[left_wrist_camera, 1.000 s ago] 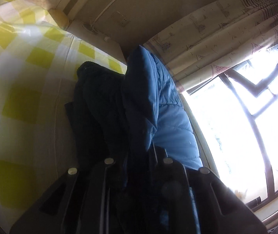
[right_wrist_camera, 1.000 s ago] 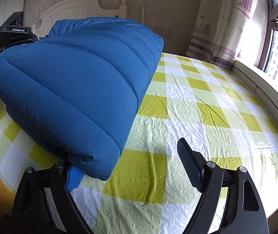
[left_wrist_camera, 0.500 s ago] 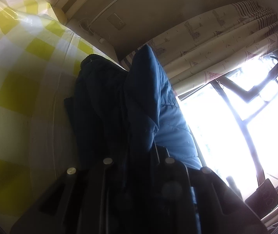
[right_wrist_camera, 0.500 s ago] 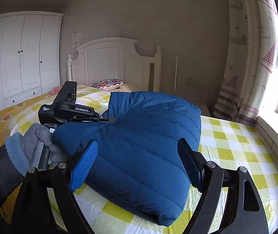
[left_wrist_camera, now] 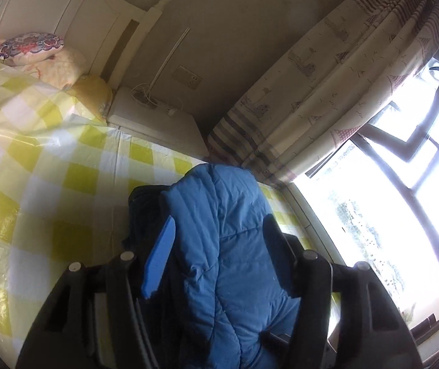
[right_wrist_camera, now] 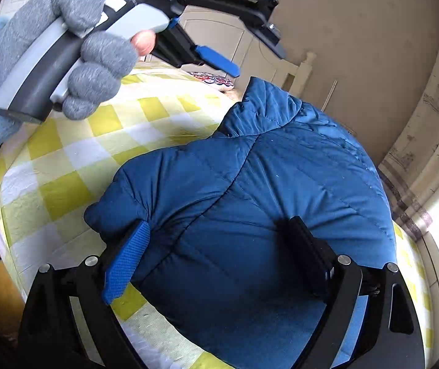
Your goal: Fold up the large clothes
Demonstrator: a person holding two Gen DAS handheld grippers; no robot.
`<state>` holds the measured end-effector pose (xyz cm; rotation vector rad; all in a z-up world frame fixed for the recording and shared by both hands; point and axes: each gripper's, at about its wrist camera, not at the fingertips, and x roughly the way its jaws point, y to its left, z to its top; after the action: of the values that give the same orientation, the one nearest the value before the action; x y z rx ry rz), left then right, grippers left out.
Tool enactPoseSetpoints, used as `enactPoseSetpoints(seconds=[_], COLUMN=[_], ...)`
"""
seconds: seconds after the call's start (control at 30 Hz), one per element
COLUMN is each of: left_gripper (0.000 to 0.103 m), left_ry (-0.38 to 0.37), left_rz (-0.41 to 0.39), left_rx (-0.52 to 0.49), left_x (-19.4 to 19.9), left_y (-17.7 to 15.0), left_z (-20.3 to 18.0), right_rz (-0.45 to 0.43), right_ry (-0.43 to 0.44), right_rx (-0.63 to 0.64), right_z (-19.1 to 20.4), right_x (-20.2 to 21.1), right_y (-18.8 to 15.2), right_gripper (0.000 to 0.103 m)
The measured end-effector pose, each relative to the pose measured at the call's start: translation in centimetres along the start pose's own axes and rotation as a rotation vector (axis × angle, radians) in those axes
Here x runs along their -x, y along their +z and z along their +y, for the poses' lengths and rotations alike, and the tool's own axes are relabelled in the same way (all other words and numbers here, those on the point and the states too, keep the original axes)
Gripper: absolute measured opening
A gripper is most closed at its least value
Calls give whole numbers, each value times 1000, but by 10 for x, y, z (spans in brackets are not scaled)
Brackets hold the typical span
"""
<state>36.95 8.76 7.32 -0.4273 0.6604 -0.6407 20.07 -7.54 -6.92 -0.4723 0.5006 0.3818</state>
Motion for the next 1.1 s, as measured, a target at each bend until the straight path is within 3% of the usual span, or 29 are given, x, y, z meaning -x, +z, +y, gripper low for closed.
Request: enactPoseSetpoints(seconds=[0.17, 0.3, 0.33, 0.4, 0.43, 0.53, 0.6, 0.63, 0.67, 0.8, 0.9, 0.97, 1.03, 1.1], left_gripper=[70, 73, 73, 67, 61, 61, 61, 61, 61, 61, 61, 61, 61, 61], left_ry=[17, 159, 152, 84, 93, 82, 112, 126, 129, 123, 139, 157, 181, 196], left_rz=[28, 63, 86, 67, 54, 55, 65, 68, 68, 63, 60, 55, 52, 51], left_rx=[-44, 66, 134, 251, 267, 277, 237, 224, 222, 231, 220, 211, 193, 181], left_x=[-60, -125, -138, -136, -132, -128, -127, -128, -129, -127, -126, -123, -121, -121], left_y=[16, -5, -14, -19, -20, -23, -22, -21, -20, -20, -19, -19, -20, -20], left_z=[-36, 19, 43, 72, 79, 86, 80, 77, 77, 78, 75, 72, 69, 68], right_rz=[5, 3, 3, 6, 5, 12, 23, 11, -19, -121, -113, -60, -12, -5], right_ry=[16, 27, 34, 22, 24, 58, 145, 191, 220, 195, 267, 326, 255, 304], right_rx=[-4, -5, 0, 34, 34, 45, 51, 34, 1, -77, -34, 18, 97, 15], right_z=[-1, -1, 0, 3, 4, 2, -9, -21, -38, -110, -133, -135, -143, -177], right_x=[1, 1, 1, -6, -7, -6, 3, 11, 21, 39, 11, -18, -46, -67], right_y=[-2, -2, -3, -3, -3, 0, 4, 7, 9, 25, 37, 41, 45, 48], right_gripper=[88, 88, 88, 88, 90, 91, 86, 77, 74, 64, 59, 57, 57, 56])
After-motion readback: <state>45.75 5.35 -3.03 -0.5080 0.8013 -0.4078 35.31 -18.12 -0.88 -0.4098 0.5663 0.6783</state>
